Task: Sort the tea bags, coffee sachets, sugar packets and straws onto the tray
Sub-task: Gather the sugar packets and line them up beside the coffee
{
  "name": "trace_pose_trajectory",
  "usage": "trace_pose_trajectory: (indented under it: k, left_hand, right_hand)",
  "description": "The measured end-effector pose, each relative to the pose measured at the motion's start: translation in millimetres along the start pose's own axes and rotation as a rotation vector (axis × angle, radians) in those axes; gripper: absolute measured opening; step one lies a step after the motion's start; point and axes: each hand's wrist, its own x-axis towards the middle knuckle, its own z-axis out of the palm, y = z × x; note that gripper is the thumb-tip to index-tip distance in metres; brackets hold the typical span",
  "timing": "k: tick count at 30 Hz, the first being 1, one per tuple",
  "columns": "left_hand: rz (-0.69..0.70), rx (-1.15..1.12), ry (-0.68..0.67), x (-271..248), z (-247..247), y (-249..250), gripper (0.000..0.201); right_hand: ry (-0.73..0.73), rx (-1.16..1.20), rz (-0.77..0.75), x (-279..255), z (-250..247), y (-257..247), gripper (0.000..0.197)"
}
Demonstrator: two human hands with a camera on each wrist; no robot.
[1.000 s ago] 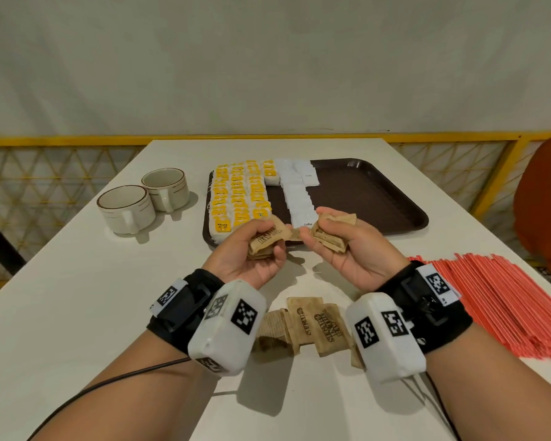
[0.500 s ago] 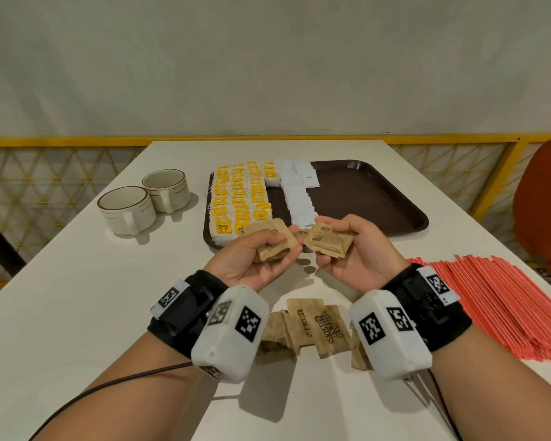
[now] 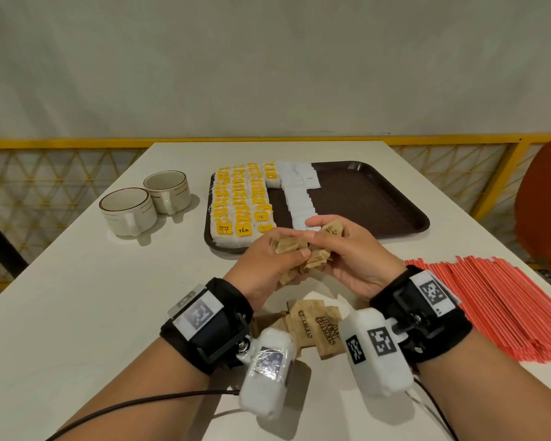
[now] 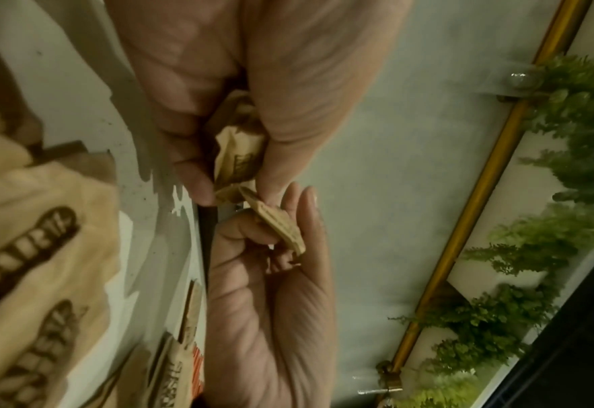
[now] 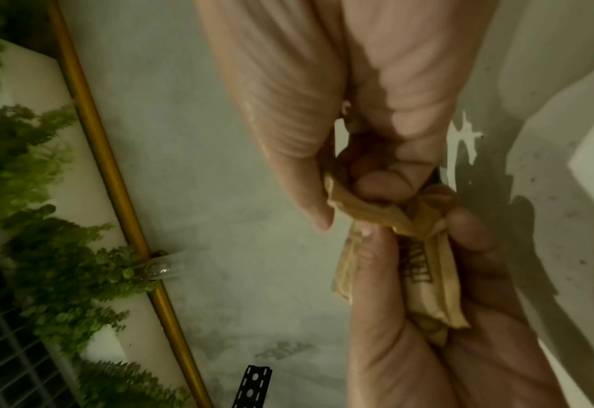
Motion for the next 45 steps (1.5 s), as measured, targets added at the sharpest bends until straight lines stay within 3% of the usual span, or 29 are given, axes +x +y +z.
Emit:
trace_pose_trajectory:
  k: [8, 14, 17, 19, 23, 26, 36, 41, 45]
  left_hand:
    - [0.02, -0.008, 0.035, 0.9, -7.8, 5.8, 0.031]
    - [-0.118, -0.322, 0.029, 2.7, -8.0, 10.5, 0.012]
    - [-0.117, -0.353, 0.007, 2.5, -8.1, 10.3, 0.028]
    - [-0.096, -0.359, 0.027, 2.2, -8.6, 10.1, 0.023]
    - [-0.057, -0.427, 0.151, 4.5, -12.6, 9.5, 0.027]
    - [-0.022, -0.488, 0.183, 6.0, -15.2, 12.5, 0.032]
    - [-0.057, -0.586, 0.202, 5.4, -17.0, 20.7, 0.021]
    - [-0.074, -0.609, 0.2, 3.8, -17.1, 21.9, 0.018]
    - [-0.079, -0.594, 0.18, 3.0, -17.4, 22.0, 0.019]
  right_hand:
    - [-0.135, 0.178, 0.028, -3.6, 2.2, -2.2, 0.04]
    - [-0.078, 0.117, -0.009, -2.4, 0.5, -5.8, 0.035]
    - [-0.086, 0.135, -0.002, -3.9, 2.5, -6.6, 0.033]
    - [-0.078, 0.15, -0.015, -4.2, 3.5, -7.0, 0.033]
    - [0.094, 0.168, -0.101, -0.6, -2.9, -9.0, 0.031]
    - [0.169, 0.192, -0.144, 2.0, -8.6, -11.4, 0.016]
    - [0.194, 0.111, -0.173, 4.8, -10.7, -10.1, 0.012]
    - [0.115, 0.156, -0.165, 5.1, -10.1, -10.4, 0.01]
    - [0.074, 0.261, -0.128, 4.6, -10.0, -12.3, 0.02]
